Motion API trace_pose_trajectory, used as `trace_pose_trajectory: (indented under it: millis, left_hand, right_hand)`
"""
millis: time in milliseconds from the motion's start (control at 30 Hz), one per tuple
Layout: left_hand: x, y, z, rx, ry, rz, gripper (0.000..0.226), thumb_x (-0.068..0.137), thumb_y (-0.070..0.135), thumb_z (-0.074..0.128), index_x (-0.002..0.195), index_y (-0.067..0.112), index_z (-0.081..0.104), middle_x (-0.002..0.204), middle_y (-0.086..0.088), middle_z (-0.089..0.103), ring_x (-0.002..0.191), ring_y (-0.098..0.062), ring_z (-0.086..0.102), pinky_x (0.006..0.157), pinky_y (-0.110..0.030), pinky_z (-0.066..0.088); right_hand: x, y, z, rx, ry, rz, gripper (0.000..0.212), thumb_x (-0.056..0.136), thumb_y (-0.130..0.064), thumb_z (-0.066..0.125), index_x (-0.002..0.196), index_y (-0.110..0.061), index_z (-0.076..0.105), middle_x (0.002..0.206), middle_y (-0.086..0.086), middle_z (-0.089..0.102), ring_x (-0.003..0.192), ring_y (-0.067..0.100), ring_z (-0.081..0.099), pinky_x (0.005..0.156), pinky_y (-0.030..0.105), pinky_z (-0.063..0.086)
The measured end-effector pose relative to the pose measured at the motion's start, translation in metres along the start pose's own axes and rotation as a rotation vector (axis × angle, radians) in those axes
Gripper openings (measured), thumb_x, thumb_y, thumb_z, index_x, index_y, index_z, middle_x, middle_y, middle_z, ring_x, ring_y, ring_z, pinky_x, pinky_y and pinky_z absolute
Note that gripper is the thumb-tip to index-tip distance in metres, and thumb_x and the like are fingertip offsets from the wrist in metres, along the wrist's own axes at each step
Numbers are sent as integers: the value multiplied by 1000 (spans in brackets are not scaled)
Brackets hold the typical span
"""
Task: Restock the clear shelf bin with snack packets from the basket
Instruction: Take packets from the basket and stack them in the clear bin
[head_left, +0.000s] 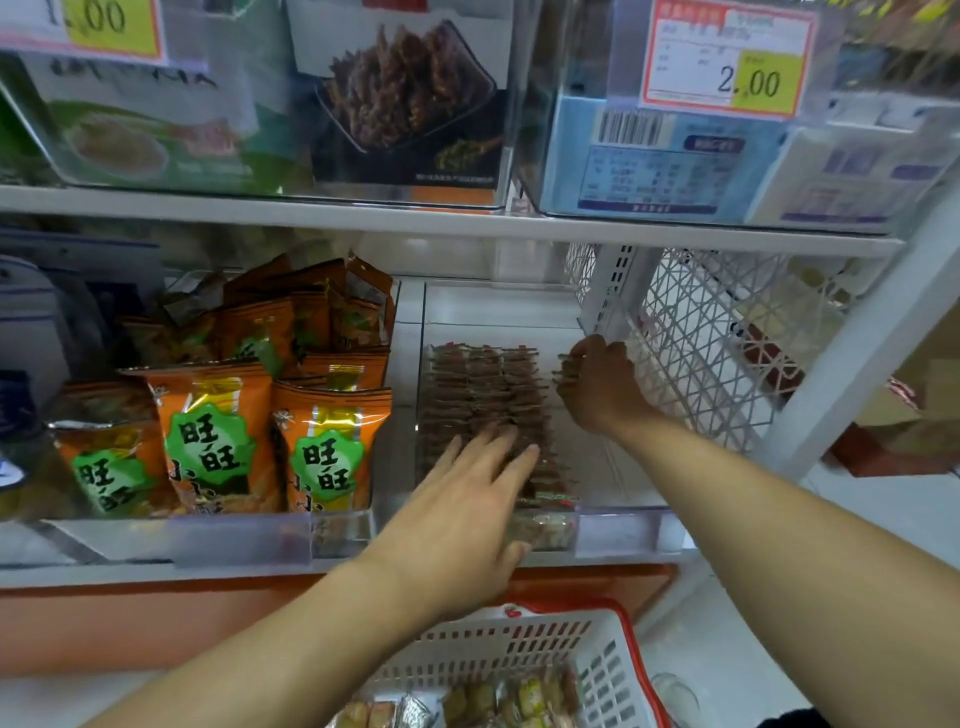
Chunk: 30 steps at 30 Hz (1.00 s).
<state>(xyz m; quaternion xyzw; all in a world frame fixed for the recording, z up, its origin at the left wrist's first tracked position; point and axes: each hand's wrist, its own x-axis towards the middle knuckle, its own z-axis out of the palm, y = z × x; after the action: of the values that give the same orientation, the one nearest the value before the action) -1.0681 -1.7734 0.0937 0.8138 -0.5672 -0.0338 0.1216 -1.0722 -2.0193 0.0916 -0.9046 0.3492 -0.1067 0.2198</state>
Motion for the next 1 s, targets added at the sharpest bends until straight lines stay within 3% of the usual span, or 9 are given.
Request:
trace_pose_trajectory:
  millis: [133,333,533,667,867,933,1000]
  left_hand:
    - [-1,4,9,143,-64,-22,93,99,43,52,162,18,-12,171,-8,-12,156,-24,-20,126,-47,-13]
    - [0,5,9,142,-99,-23,98,98,51,52,160,20,-16,171,-5,-15,154,-25,-25,125,-51,-14]
    - [-1,5,9,119,-107,-3,99,96,52,55,161,22,-15,171,-3,-13,154,-24,-26,125,-49,-16]
    - [-2,3,10,121,-95,5,97,96,48,54,161,22,-13,171,-3,-10,154,-23,-24,125,-46,-15]
    - [-8,1,9,79,-40,33,96,95,37,57,162,21,-10,171,-1,-8,154,-19,-23,123,-38,-18]
    - [-13,4,5,78,2,38,95,94,35,59,163,19,-4,171,-2,-4,155,-20,-22,123,-36,-18]
    - [-22,8,-3,101,110,89,82,90,29,63,161,16,24,167,-7,22,157,-25,2,128,-35,0]
  right_hand:
    - [32,2,16,-4,-64,38,41,91,-8,60,129,-3,46,131,22,50,119,36,52,92,34,44]
    - [49,3,26,270,-62,144,48,97,-9,57,143,-12,47,135,17,58,124,32,57,99,34,46]
    - [48,-1,34,386,-21,228,53,89,2,59,137,-13,43,128,22,58,103,28,57,76,32,48]
    - [49,-3,34,266,17,249,62,90,9,50,146,-13,34,131,24,57,117,37,58,95,39,52]
    - [32,-7,19,358,-175,264,77,98,-6,56,161,-17,13,155,15,41,134,33,48,109,38,44]
    - [17,-19,4,378,-76,193,72,96,-2,57,158,-16,24,155,12,41,136,30,47,110,38,44]
    - [-11,-42,-13,477,195,-48,53,90,11,52,139,-9,52,135,8,59,125,25,57,102,37,50]
